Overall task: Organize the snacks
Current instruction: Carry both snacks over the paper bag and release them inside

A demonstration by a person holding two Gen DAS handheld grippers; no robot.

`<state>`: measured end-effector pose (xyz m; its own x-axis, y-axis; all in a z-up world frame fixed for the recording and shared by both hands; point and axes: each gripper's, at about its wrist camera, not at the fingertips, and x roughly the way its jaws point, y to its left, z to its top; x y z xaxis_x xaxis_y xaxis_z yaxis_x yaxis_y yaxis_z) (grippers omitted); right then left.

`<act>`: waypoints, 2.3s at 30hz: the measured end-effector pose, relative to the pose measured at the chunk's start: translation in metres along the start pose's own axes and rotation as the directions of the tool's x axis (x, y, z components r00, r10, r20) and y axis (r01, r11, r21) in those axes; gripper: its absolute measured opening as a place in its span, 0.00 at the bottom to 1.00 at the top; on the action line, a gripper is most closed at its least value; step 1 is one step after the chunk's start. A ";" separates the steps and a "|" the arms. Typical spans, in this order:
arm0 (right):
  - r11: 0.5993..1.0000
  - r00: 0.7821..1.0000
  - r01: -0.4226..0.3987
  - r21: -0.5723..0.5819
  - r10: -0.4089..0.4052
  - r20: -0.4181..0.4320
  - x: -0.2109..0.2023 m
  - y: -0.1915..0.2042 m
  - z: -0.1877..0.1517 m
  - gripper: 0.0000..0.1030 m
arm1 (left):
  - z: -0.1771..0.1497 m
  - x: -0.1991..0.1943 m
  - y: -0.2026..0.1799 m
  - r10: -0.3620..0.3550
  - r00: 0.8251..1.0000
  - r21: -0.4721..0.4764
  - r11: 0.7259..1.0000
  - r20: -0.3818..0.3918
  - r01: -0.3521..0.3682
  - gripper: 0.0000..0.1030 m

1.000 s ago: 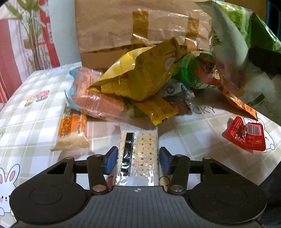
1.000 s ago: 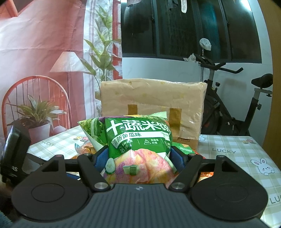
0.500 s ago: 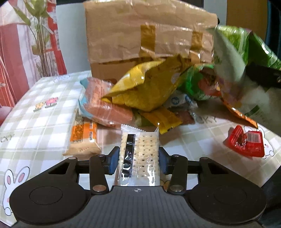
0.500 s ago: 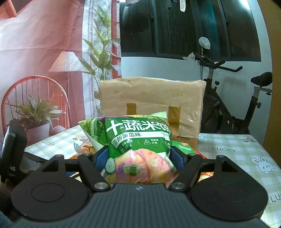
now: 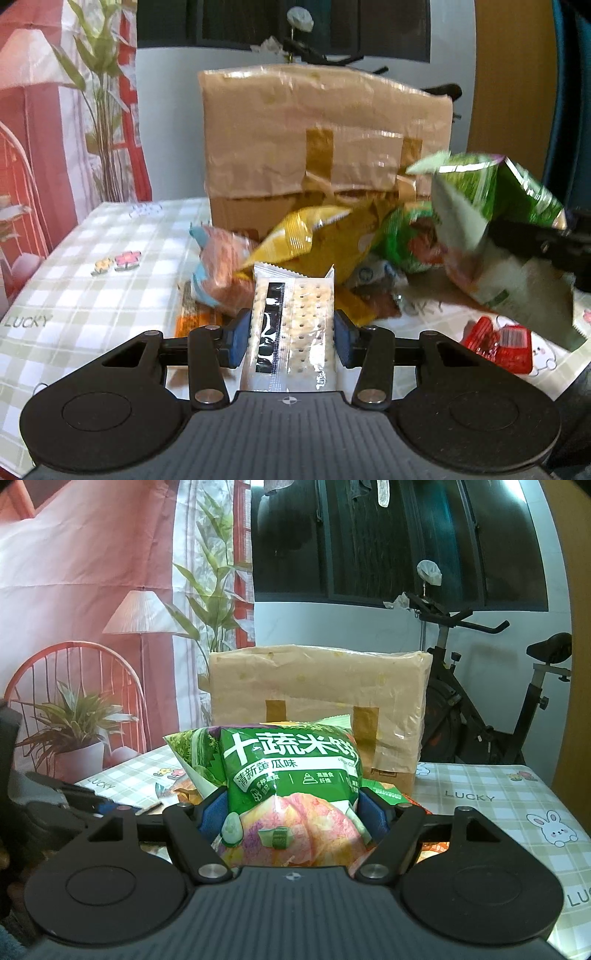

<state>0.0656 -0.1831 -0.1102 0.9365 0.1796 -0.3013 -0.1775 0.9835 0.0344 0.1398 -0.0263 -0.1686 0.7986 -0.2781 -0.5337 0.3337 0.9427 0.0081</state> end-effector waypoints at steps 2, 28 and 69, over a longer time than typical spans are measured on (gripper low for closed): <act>1.000 1.000 0.000 0.000 0.000 0.000 0.000 0.000 0.000 0.73 | 0.003 -0.003 -0.001 -0.004 1.000 -0.005 1.000 0.023 0.005 0.48; 0.993 0.982 -0.007 0.116 -0.015 0.191 -0.008 -0.040 0.075 0.73 | 0.107 -0.029 0.007 0.002 0.964 -0.051 0.999 0.264 0.012 0.48; 0.927 0.983 0.049 0.373 0.020 -0.180 0.201 -0.123 0.181 0.78 | 0.254 0.130 0.046 0.003 0.994 -0.076 0.997 0.109 0.005 0.65</act>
<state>0.3299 -0.2640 -0.0027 0.8629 0.1926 -0.4673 -0.0056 0.9281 0.3723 0.3861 -0.0665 -0.0234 0.8495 -0.2939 -0.4381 0.2992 0.9524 -0.0588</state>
